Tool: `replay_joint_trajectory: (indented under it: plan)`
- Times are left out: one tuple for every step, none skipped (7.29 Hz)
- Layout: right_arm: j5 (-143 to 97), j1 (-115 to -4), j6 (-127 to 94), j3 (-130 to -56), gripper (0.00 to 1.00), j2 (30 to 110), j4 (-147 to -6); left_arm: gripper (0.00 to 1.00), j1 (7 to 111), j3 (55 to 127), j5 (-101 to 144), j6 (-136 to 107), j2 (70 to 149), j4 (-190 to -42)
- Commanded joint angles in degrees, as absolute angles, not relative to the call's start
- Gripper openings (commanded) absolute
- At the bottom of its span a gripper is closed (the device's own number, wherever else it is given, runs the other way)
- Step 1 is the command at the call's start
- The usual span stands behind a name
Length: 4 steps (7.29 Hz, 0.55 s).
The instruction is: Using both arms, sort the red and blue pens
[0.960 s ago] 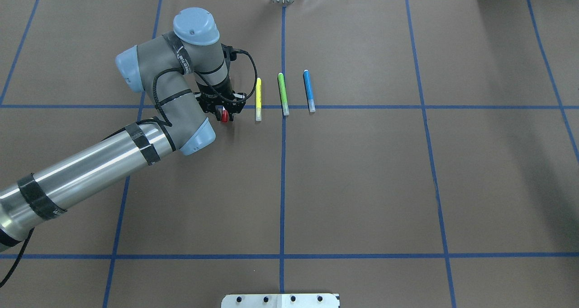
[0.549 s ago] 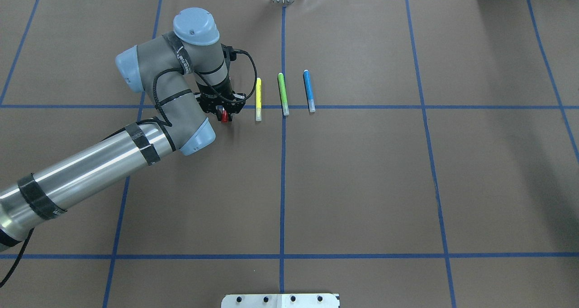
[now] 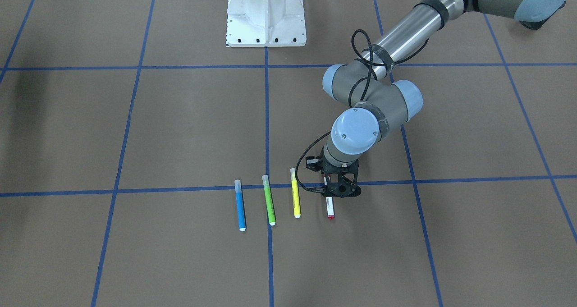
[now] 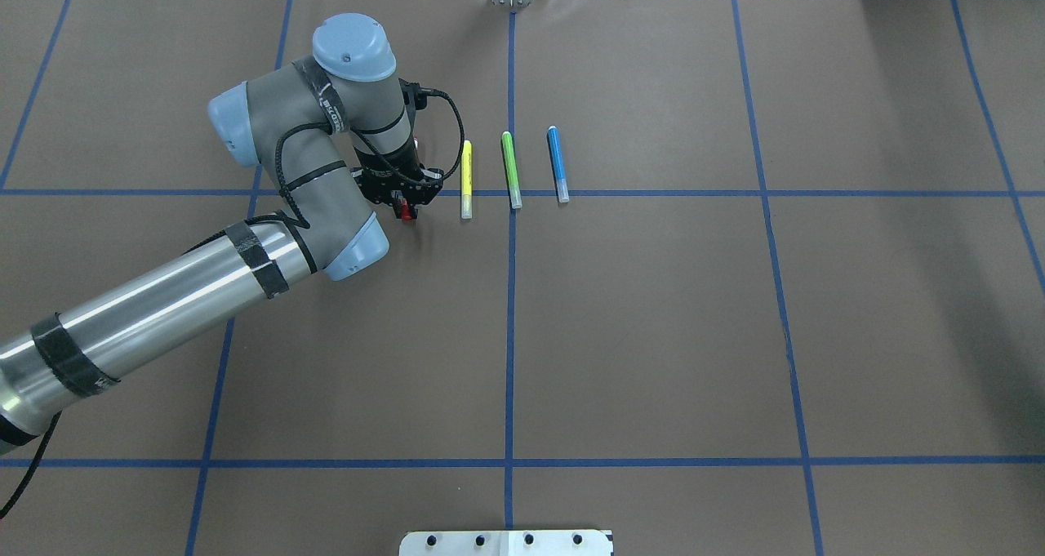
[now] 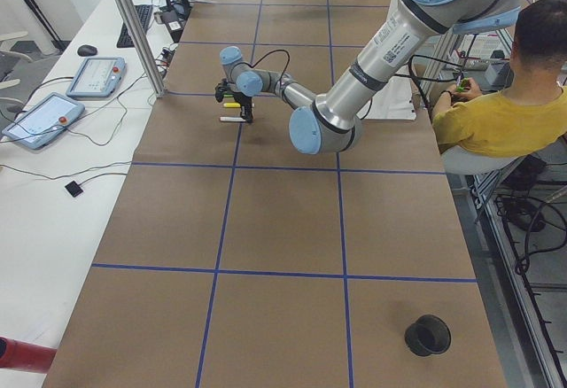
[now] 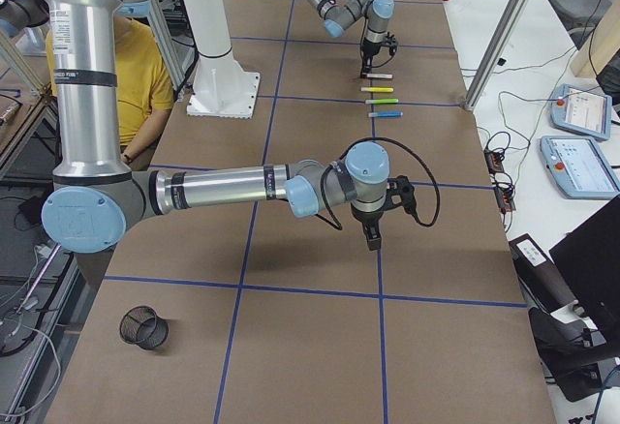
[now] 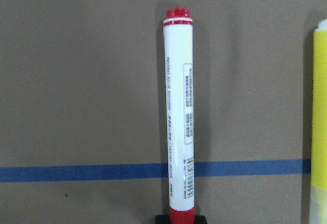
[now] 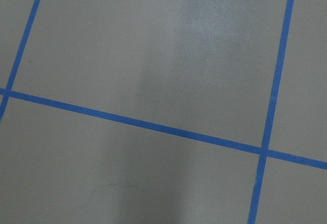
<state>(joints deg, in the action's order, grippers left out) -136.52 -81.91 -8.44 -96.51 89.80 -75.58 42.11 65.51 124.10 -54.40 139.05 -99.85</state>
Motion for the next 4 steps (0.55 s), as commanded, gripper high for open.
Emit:
replay_joint_trajectory:
  plan:
    - [-136.49, -81.91, -8.44, -96.42, 1.00, 89.74, -75.59, 0.00, 42.62, 67.40, 124.19, -54.49, 138.87, -99.49]
    - [-136.49, -81.91, -8.44, -96.50, 1.00, 89.74, -75.59, 0.00, 43.15, 68.20, 124.10, -54.14, 138.61, -99.41]
    - [-136.58, -81.91, -8.44, -96.42, 1.00, 89.82, -75.50, 0.00, 43.76, 69.68, 124.10, -53.53, 137.30, -99.40]
    - [-136.58, -81.91, -8.35, -96.42, 1.00, 89.82, -75.50, 0.00, 44.12, 73.35, 124.10, -51.26, 134.15, -99.32]
